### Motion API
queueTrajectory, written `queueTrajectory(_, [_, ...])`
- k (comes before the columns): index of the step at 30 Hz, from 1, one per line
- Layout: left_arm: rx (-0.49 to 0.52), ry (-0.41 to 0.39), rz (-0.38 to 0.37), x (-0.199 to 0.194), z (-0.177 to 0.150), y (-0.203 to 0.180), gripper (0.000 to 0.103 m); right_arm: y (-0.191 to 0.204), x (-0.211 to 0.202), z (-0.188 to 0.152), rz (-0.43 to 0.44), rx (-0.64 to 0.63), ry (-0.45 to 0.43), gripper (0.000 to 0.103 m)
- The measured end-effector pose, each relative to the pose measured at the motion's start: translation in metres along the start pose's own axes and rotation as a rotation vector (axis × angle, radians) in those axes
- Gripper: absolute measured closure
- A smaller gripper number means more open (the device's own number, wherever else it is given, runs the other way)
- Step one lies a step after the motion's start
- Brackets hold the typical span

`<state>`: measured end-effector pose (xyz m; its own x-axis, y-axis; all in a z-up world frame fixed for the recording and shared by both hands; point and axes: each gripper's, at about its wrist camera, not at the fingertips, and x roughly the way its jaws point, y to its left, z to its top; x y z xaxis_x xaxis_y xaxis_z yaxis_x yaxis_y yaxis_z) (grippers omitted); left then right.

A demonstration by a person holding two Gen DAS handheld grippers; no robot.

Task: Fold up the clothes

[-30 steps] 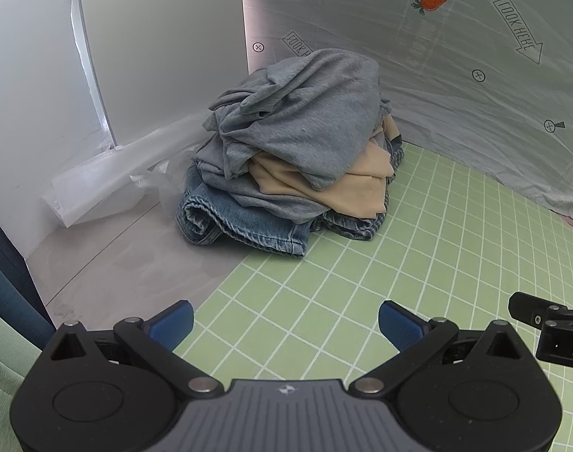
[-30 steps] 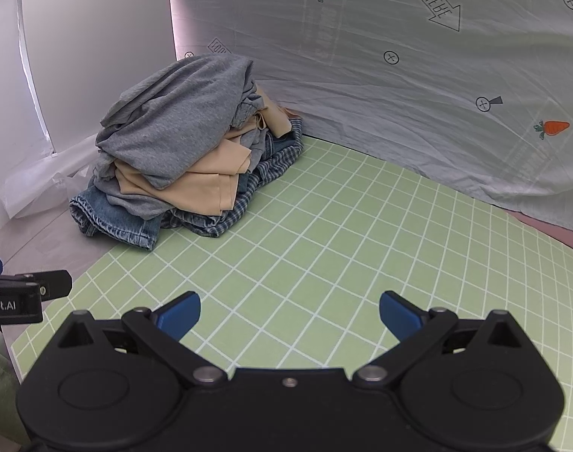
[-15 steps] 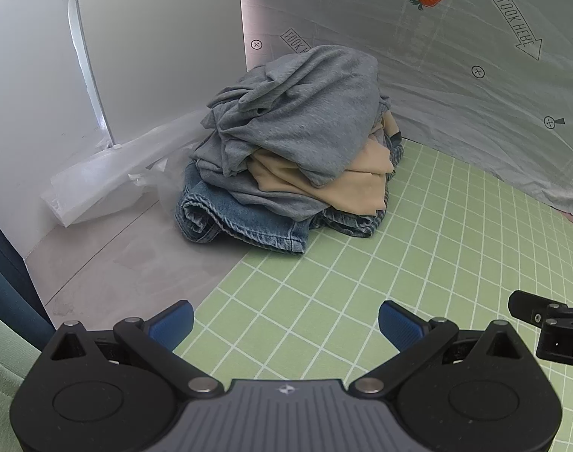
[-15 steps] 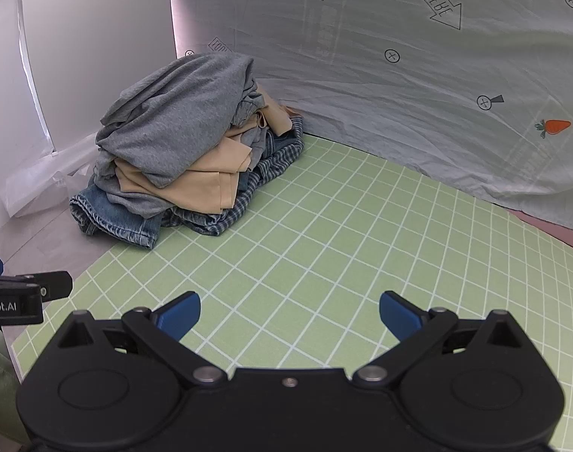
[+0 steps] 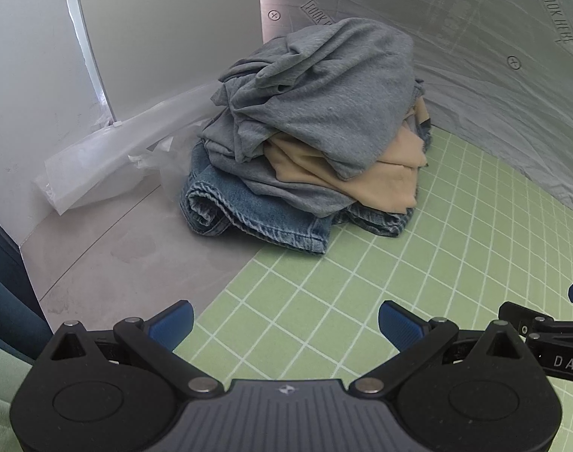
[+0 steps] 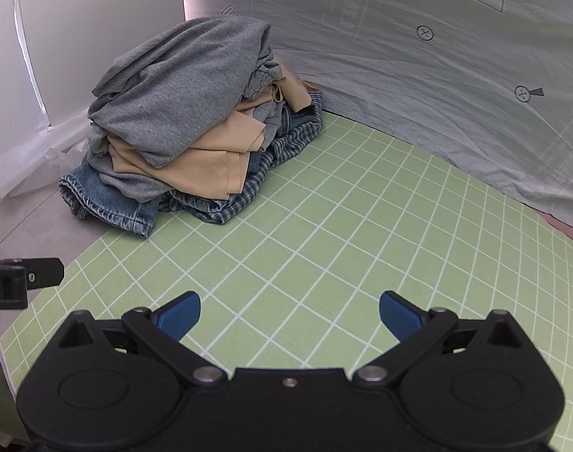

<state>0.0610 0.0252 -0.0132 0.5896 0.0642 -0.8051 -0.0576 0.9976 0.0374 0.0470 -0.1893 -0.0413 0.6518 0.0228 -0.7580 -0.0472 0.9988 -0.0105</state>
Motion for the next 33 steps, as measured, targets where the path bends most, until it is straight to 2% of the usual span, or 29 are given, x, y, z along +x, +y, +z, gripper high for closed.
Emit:
queueTrajectory(4, [-0.037, 0.021, -0.008, 0.025, 0.033, 0.011, 0.0, 0.004, 0.03, 0.032, 0.018, 0.002, 0.004, 0.001])
queueTrajectory(9, [-0.096, -0.008, -0.003, 0.054, 0.091, 0.029, 0.002, 0.014, 0.066, 0.098, 0.037, -0.028, -0.045, 0.004])
queueTrajectory(12, [-0.116, -0.007, -0.006, 0.074, 0.126, 0.038, 0.009, 0.021, 0.088, 0.14, 0.053, -0.047, -0.074, 0.007])
queueTrajectory(17, [-0.134, 0.01, -0.052, 0.102, 0.168, 0.039, 0.023, 0.035, 0.125, 0.194, 0.132, -0.046, -0.072, 0.013])
queueTrajectory(18, [-0.133, 0.016, -0.069, 0.108, 0.173, 0.04, 0.033, 0.039, 0.132, 0.2, 0.145, -0.056, -0.066, 0.015])
queueTrajectory(19, [-0.135, 0.021, -0.086, 0.112, 0.177, 0.039, 0.047, 0.042, 0.139, 0.205, 0.159, -0.064, -0.061, 0.018])
queueTrajectory(20, [-0.143, 0.025, -0.103, 0.114, 0.178, 0.038, 0.056, 0.045, 0.143, 0.208, 0.179, -0.069, -0.06, 0.026])
queueTrajectory(21, [-0.152, 0.029, -0.119, 0.116, 0.179, 0.037, 0.069, 0.047, 0.147, 0.21, 0.201, -0.073, -0.06, 0.039])
queueTrajectory(22, [-0.155, 0.03, -0.127, 0.116, 0.179, 0.036, 0.074, 0.047, 0.147, 0.209, 0.226, -0.071, -0.064, 0.046])
queueTrajectory(26, [-0.122, -0.006, -0.114, 0.104, 0.171, 0.027, 0.087, 0.048, 0.134, 0.198, 0.229, -0.125, -0.116, 0.095])
queueTrajectory(29, [-0.102, -0.035, -0.119, 0.089, 0.165, 0.022, 0.09, 0.042, 0.118, 0.183, 0.215, -0.15, -0.16, 0.097])
queueTrajectory(33, [-0.064, -0.073, -0.186, 0.049, 0.147, 0.006, 0.091, 0.025, 0.084, 0.157, 0.163, -0.168, -0.219, 0.097])
